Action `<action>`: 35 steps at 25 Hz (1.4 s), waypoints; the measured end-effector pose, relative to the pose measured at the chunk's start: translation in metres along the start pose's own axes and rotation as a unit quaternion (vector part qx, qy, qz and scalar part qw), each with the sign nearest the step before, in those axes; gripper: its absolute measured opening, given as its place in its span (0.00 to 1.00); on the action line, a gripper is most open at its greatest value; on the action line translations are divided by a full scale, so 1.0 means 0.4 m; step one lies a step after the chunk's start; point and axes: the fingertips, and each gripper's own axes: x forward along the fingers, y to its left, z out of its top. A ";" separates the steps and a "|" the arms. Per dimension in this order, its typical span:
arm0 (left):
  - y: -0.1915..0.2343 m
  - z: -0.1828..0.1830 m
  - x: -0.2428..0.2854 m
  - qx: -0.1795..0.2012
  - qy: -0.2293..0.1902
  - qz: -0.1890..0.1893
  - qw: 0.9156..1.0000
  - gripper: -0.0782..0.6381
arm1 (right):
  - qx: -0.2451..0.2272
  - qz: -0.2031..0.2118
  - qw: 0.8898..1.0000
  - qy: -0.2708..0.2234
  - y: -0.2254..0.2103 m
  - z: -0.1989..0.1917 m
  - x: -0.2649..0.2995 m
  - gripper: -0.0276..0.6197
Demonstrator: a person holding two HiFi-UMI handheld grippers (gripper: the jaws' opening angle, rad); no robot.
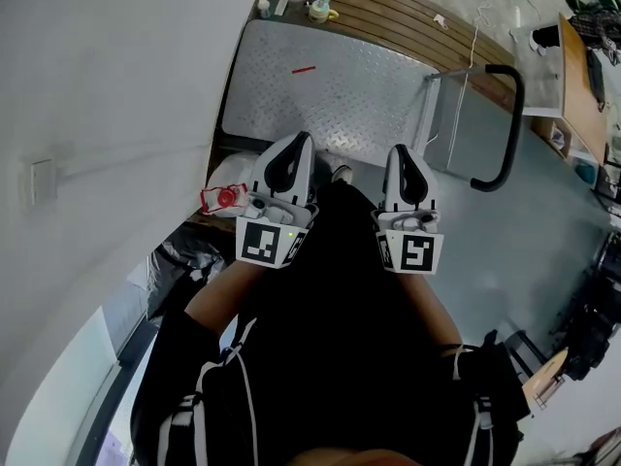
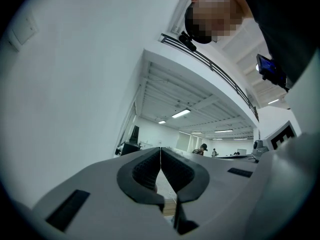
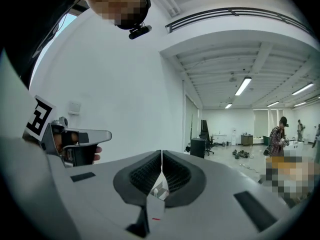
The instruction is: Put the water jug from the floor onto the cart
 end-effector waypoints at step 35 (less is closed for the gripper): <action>0.572 -0.853 -0.624 0.003 0.422 0.202 0.884 0.26 | -0.061 0.089 0.993 0.046 0.192 -0.030 0.058 0.07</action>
